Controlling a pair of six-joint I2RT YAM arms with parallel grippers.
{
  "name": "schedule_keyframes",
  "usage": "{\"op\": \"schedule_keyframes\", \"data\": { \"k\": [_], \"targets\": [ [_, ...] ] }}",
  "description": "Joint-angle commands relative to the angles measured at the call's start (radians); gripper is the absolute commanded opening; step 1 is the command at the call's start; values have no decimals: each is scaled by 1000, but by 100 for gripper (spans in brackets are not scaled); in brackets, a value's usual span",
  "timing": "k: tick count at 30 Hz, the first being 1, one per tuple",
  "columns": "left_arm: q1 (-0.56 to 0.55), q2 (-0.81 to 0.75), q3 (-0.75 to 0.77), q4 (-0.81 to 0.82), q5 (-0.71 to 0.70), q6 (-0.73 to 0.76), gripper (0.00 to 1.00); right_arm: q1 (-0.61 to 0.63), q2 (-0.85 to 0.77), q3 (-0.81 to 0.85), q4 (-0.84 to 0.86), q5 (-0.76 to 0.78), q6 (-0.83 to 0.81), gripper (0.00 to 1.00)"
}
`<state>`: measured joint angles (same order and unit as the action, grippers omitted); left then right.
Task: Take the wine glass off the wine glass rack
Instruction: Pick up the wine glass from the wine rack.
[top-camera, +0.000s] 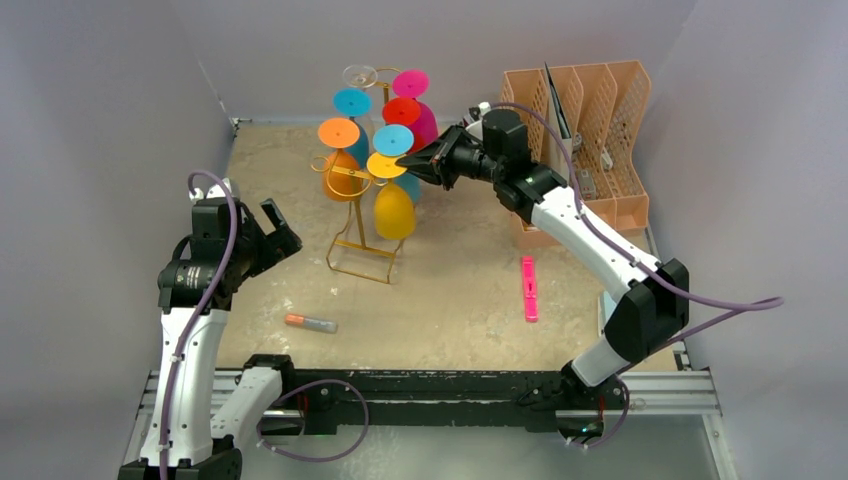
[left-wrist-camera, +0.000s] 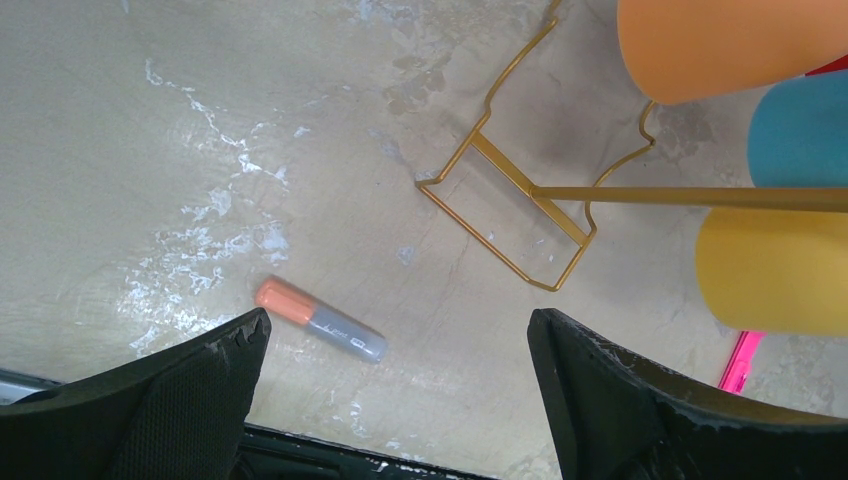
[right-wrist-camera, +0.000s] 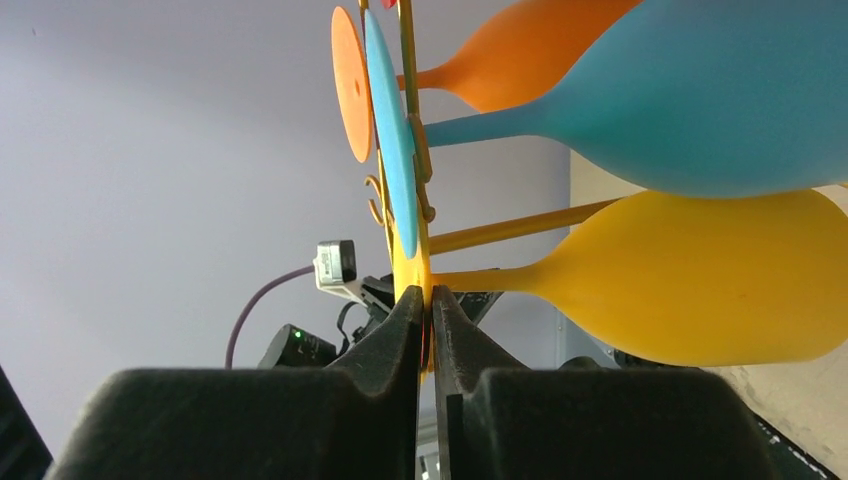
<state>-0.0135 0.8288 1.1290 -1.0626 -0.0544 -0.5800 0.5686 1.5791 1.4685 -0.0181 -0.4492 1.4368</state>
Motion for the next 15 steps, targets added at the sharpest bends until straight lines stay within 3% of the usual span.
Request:
{"op": "schedule_keyframes", "data": {
  "k": [1, 15],
  "targets": [
    [0, -5, -9, 23, 7, 11, 100, -7, -70, -13, -16, -26, -30, 9],
    [1, -10, -8, 23, 13, 1, 100, -19, -110, -60, -38, -59, -42, 9]
  ]
}}
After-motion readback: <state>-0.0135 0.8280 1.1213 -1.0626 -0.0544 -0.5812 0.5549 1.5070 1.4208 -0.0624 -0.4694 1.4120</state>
